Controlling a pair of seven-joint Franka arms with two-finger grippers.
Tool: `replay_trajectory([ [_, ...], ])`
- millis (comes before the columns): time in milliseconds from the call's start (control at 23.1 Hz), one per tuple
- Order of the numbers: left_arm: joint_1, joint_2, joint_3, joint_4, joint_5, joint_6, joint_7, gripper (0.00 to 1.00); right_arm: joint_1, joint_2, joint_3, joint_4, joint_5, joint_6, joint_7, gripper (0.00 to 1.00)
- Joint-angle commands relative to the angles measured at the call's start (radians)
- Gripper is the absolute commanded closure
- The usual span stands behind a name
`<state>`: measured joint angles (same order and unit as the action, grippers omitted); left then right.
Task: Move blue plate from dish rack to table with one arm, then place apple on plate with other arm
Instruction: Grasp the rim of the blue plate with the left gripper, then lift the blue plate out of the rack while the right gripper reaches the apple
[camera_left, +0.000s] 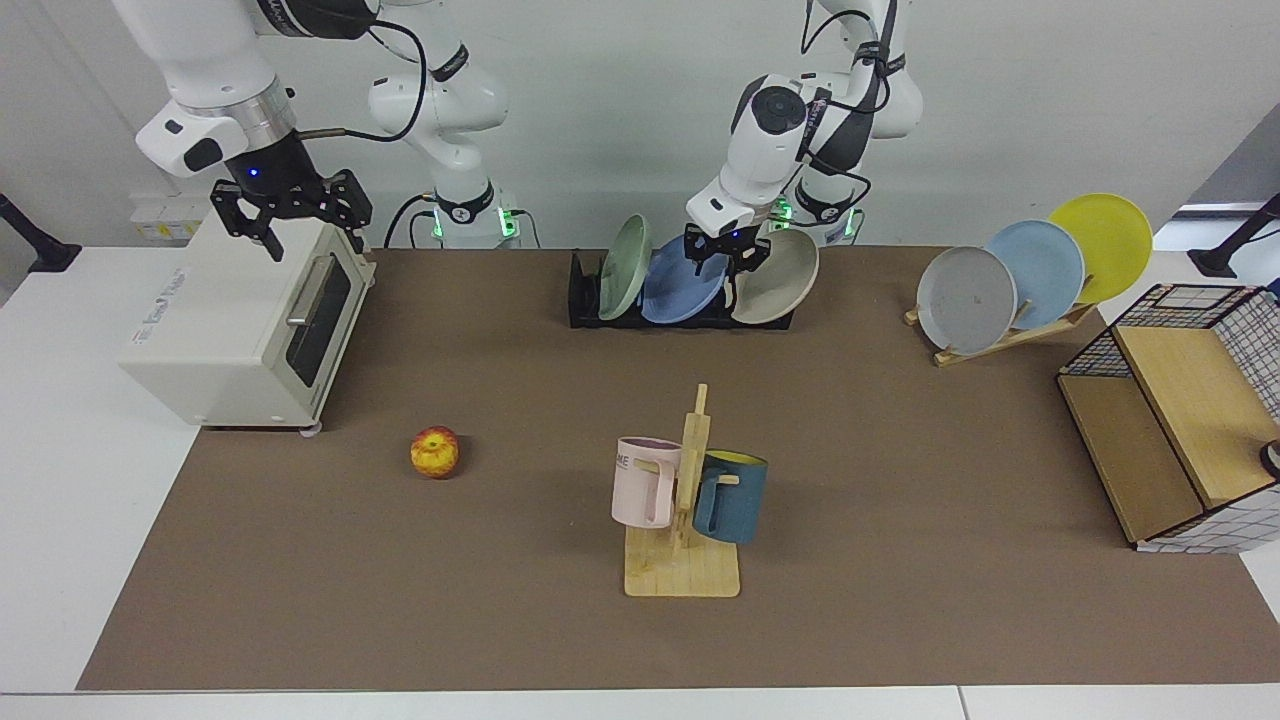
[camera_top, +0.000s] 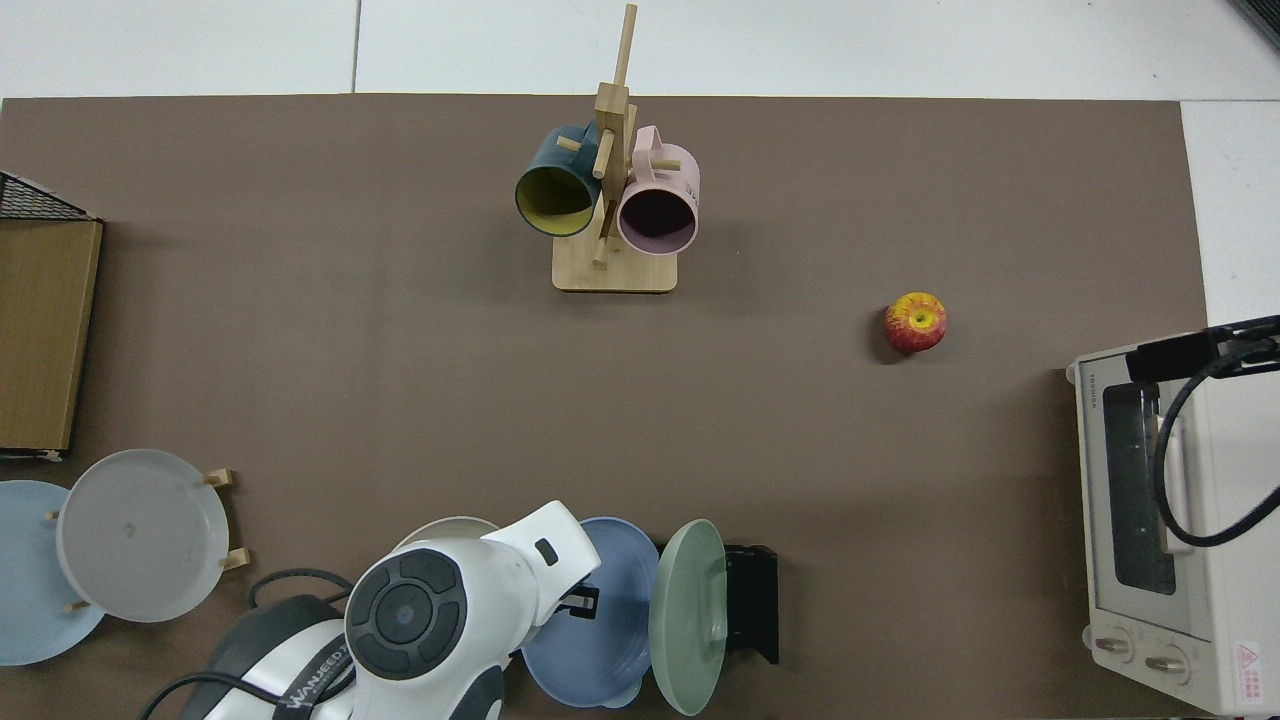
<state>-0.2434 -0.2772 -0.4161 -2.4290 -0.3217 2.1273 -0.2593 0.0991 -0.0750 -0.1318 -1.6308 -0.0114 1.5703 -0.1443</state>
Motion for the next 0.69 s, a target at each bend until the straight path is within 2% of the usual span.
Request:
replay_trajectory([
  [0,-0.011,-0.031,-0.013,-0.022,-0.017,0.013,-0.044,0.76,-0.006,-0.017,0.006,-0.02,0.001,0.005,0.017,0.0],
  [43,-0.011,-0.03,-0.013,-0.022,-0.017,0.011,-0.046,0.82,-0.006,-0.017,0.006,-0.02,0.001,0.004,0.017,0.0],
  [260,-0.007,-0.03,-0.012,-0.009,-0.013,0.005,-0.037,0.98,-0.006,-0.017,0.006,-0.02,0.001,0.004,0.017,0.0],
  [390,0.006,-0.036,-0.003,0.031,-0.004,-0.042,-0.024,1.0,-0.006,-0.017,0.006,-0.02,0.001,0.004,0.015,0.0],
  [477,0.039,-0.03,0.0,0.089,0.016,-0.087,-0.024,1.0,-0.006,-0.017,0.006,-0.02,0.001,0.004,0.017,0.0],
  [650,0.099,-0.013,0.0,0.182,0.098,-0.098,-0.023,1.0,-0.006,-0.017,0.006,-0.02,0.001,0.004,0.015,0.0],
])
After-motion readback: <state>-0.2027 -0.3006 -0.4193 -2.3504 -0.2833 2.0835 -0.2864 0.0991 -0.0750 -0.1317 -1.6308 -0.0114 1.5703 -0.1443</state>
